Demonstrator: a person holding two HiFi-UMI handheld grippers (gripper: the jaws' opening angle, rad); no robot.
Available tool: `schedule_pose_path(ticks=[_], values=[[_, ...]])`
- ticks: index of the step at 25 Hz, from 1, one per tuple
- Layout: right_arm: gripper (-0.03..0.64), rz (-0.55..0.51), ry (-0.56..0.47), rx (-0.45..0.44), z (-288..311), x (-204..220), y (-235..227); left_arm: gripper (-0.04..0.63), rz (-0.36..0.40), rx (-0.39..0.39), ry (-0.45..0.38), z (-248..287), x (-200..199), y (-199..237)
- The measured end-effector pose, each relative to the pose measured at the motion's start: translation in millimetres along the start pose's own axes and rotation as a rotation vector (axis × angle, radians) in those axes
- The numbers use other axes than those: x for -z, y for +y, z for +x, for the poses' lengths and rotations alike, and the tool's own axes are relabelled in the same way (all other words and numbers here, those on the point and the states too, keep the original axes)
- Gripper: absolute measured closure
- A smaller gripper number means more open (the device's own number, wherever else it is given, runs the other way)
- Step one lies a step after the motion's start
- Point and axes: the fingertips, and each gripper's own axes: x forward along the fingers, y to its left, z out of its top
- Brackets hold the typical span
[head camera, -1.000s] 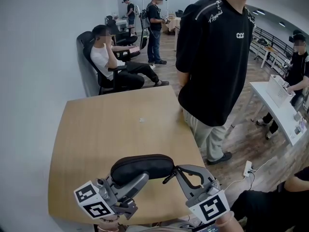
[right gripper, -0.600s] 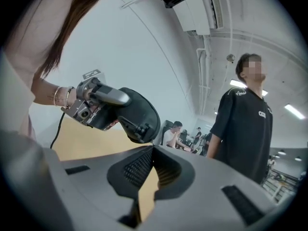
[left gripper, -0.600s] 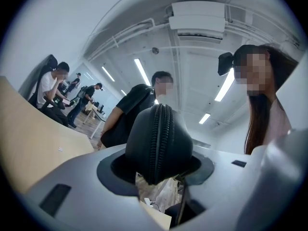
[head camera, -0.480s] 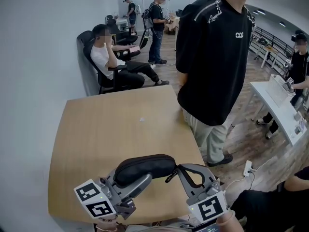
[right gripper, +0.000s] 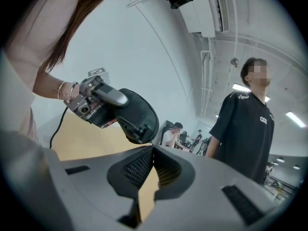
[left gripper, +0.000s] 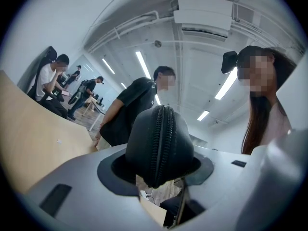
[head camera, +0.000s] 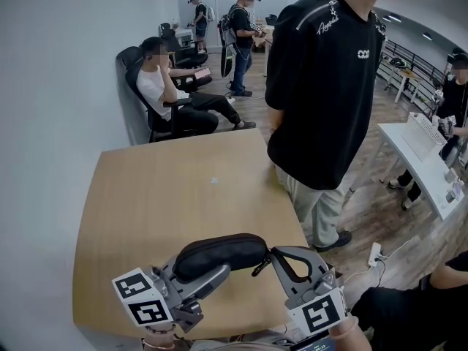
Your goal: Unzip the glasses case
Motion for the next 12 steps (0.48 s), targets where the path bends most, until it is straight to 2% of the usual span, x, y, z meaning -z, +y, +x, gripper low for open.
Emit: schedule_pose_path(ticks=[12], values=[[0.601,-0.042,0.006,-0.023,-1.4,4.3,-5.1,0.387,-0.023,0.010,0.067,3.9,9.6,1.5]])
